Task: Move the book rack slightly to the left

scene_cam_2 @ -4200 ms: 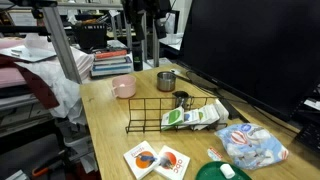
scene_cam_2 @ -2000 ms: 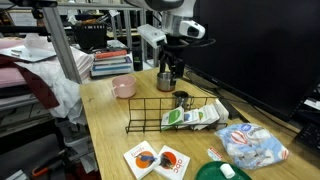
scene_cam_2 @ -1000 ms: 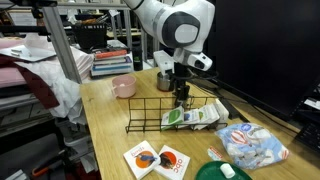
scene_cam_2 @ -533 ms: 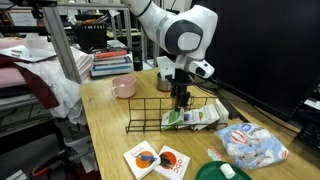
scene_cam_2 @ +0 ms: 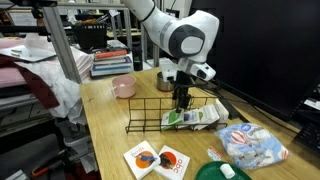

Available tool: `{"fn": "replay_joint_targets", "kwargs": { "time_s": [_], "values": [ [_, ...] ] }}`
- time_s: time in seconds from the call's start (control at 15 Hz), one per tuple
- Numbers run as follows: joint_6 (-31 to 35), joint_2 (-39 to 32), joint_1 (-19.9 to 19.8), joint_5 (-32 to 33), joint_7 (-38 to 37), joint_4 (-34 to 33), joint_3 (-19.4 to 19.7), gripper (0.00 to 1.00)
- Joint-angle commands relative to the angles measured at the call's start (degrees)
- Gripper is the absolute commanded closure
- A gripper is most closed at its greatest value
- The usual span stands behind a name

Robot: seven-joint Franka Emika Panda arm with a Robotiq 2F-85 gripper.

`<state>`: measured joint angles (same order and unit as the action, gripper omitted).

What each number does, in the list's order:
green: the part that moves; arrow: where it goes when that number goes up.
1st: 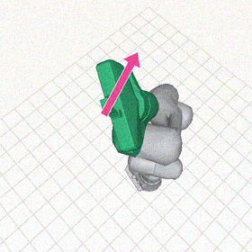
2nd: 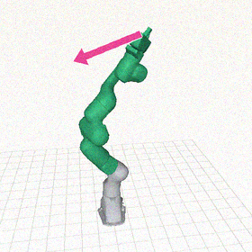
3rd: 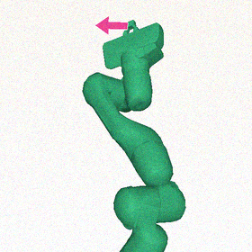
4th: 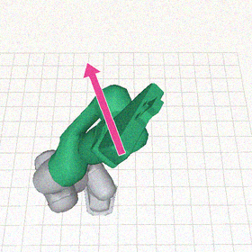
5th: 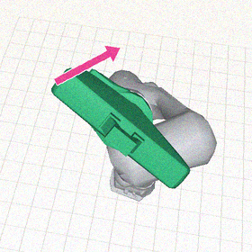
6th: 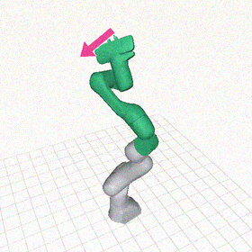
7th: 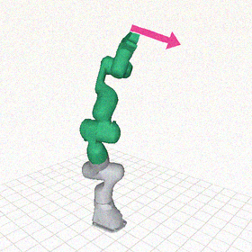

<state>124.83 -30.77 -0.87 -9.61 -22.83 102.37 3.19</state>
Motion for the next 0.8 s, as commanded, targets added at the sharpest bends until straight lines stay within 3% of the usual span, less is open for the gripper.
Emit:
{"fn": "replay_joint_targets", "kwargs": {
  "time_s": [0.0, 0.27, 0.53, 0.67, 0.73],
  "values": [
    [-2.82, -0.81, 0.84, 0.61, -1.79, -2.21, 0.89, 0.39],
    [-4.03, -0.65, 0.92, 0.44, -2.51, -2.68, 0.83, 0.68],
    [-4.91, -0.95, 0.85, 0.27, -2.28, -3.33, 0.66, 0.74],
    [-5.51, -1.14, 0.85, 0.28, -1.95, -3.63, 0.55, 0.94],
    [-5.82, -1.14, 0.93, 0.35, -1.94, -3.71, 0.54, 0.99]
  ]
}}
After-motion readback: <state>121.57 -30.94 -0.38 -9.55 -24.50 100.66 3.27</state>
